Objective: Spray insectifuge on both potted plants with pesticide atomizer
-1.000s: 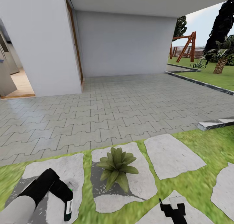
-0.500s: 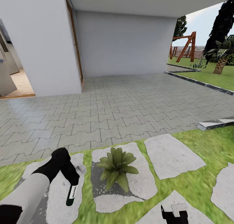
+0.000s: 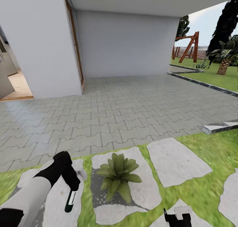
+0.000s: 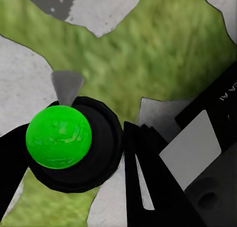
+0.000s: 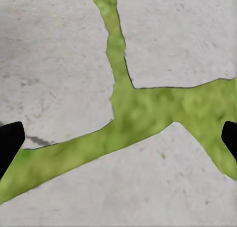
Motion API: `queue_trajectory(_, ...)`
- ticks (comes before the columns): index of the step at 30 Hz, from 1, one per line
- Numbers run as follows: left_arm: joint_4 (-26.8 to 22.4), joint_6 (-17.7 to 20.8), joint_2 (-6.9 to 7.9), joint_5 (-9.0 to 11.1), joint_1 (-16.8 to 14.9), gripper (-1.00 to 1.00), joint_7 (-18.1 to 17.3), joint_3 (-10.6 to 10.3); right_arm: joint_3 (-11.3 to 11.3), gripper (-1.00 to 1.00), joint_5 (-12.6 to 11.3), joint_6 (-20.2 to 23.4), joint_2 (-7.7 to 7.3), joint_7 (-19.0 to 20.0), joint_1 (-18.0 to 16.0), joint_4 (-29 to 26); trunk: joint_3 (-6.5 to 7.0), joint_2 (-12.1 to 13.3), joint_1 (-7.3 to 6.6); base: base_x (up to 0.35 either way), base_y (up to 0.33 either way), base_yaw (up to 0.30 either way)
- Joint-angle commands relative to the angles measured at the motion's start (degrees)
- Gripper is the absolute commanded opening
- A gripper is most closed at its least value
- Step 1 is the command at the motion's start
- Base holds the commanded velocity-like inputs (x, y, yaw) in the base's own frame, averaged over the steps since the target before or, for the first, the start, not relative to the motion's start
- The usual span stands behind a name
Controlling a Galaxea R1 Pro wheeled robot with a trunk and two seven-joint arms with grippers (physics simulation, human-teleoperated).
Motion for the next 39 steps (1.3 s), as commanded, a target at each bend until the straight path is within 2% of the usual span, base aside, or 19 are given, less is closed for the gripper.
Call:
queue_trajectory(1, -0.10, 0.56, 0.04, -0.25, -0.03, -1.00, -0.43, -0.21, 0.51, 1.00, -0.53, -0.15, 0.01, -0.12, -0.03, 0.02, -0.13, -0.02, 0.02, 0.335, 0.000, -0.111)
queue_trajectory(5, -0.10, 0.47, 0.12, -0.52, -0.03, -1.00, -0.42, -0.26, 0.51, 1.00, -0.53, -0.15, 0.00, -0.11, -0.03, 0.01, -0.40, -0.02, 0.02, 0.337, 0.000, -0.104)
queue_trajectory(6, -0.10, 0.45, 0.13, -1.20, -0.03, -1.00, -0.41, -0.28, 0.51, 1.00, -0.53, -0.15, 0.01, -0.11, -0.03, 0.01, -0.41, -0.02, 0.02, 0.338, 0.000, -0.028)
queue_trajectory(7, -0.10, 0.22, 0.14, -3.22, 0.02, -1.00, -0.36, -0.29, 0.51, 1.00, -0.53, -0.15, 0.01, -0.08, -0.03, 0.06, -0.42, -0.02, 0.02, 0.257, 0.000, -0.007)
queue_trajectory(8, -0.10, 0.02, 0.18, -4.24, 0.06, -1.00, -0.36, -0.29, 0.51, 1.00, -0.53, -0.15, 0.01, -0.07, -0.03, 0.08, -0.42, -0.02, 0.02, 0.105, 0.000, -0.003)
queue_trajectory(10, -0.06, -0.18, 0.31, -4.82, 0.18, -1.00, -0.26, -0.29, 0.51, 1.00, -0.50, -0.15, 0.01, -0.06, -0.03, 0.10, -0.42, -0.02, 0.02, 0.041, 0.000, -0.001)
queue_trajectory(15, -0.22, -0.80, 0.35, -5.15, 3.97, -1.00, 0.05, -0.37, 0.60, 1.00, -0.44, -0.15, 0.09, -0.04, -0.03, 0.18, -0.42, -0.02, 0.02, 0.005, 0.000, 0.000)
queue_trajectory(17, -0.14, -1.59, 0.33, -5.13, 4.49, -1.00, 0.09, -0.36, 0.60, 1.00, -0.44, -0.15, 0.09, -0.04, -0.03, 0.19, -0.42, -0.02, 0.02, 0.000, 0.000, 0.000)
queue_trajectory(21, -0.20, -1.72, 0.04, -4.79, 4.62, -1.00, 0.15, -0.18, 0.60, 1.00, -0.44, -0.15, 0.10, -0.04, -0.03, 0.19, -0.42, -0.02, 0.02, 0.000, 0.000, 0.000)
queue_trajectory(25, -0.80, -1.74, -1.56, -5.12, 4.63, -1.00, 0.15, -0.12, 0.60, 1.00, -0.44, -0.15, 0.10, -0.04, -0.03, 0.17, -0.50, -0.02, 0.02, 0.000, 0.000, -0.075)
queue_trajectory(27, -0.87, -1.82, -1.89, -5.26, 4.63, -1.00, 0.15, -0.17, 0.60, 1.00, -0.44, -0.15, 0.10, -0.04, -0.03, 0.17, -0.60, -0.02, 0.02, 0.000, 0.000, -0.176)
queue_trajectory(34, -0.41, -1.86, -1.23, -5.41, 4.66, -1.00, 0.33, -0.58, 0.60, 1.00, -0.44, -0.15, 0.10, -0.09, -0.03, 0.16, -0.98, -0.02, 0.02, 0.000, 0.000, -0.146)
queue_trajectory(36, -0.09, -1.86, -1.03, -5.39, 5.24, -1.00, 2.45, -0.57, 0.60, 1.00, -0.40, -0.15, 0.10, -0.09, -0.03, 0.18, -1.00, -0.02, 0.02, 0.000, 0.000, -0.017)
queue_trajectory(38, -0.02, -1.89, -1.21, -5.28, 6.83, -1.00, 6.60, -0.46, 0.60, 1.00, -0.36, -0.15, 0.10, -0.10, -0.03, 0.19, -1.00, -0.02, 0.02, 0.000, 0.000, -0.004)
queue_trajectory(39, -0.06, -1.87, -1.33, -5.06, 7.00, -1.00, 7.11, -0.42, 0.60, 1.00, -0.36, -0.15, 0.10, -0.12, -0.03, 0.19, -1.00, -0.02, 0.02, 0.000, 0.000, -0.001)
